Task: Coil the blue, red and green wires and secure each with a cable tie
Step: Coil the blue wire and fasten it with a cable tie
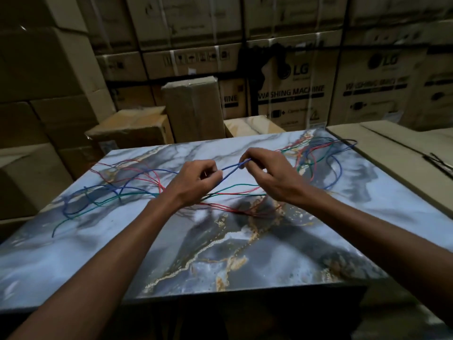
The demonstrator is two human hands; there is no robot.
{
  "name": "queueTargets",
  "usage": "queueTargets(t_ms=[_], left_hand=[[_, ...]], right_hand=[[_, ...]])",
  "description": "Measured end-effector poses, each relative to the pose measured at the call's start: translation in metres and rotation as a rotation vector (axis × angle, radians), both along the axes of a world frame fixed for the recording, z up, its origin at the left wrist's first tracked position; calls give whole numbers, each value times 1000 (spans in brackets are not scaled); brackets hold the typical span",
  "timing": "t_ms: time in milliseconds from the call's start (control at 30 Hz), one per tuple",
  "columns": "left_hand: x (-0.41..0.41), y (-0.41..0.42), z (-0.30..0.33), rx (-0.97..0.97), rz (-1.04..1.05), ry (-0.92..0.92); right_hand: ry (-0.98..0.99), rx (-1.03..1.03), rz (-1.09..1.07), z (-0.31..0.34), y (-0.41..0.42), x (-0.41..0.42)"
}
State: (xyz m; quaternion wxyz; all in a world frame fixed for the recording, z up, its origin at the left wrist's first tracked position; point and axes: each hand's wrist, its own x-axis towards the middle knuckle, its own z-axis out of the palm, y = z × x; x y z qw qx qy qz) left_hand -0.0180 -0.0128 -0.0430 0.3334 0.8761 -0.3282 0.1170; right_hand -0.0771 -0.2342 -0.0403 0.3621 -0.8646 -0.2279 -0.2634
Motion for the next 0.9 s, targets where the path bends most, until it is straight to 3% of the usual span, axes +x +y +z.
queueTargets(t_ms=[233,300,367,433,567,800,900], left_hand=[[27,39,11,46,247,-220],[34,55,17,-47,359,-216],[38,66,26,-284,420,-107],[40,69,34,-462,424,-22],[31,38,52,-524,386,53],[0,-9,85,-328,193,-81],[-16,-15,84,-292,80,-49]], right_hand=[[-181,179,-243,31,-34,4],[-190,203,-320,33,-56,8],[-138,214,-375,26,-76,12],[-30,139,-321,11,-86,16],[189,17,-172,-9,-77,17],[147,81,15,22,-2,4],[97,226,126,32,28,3]])
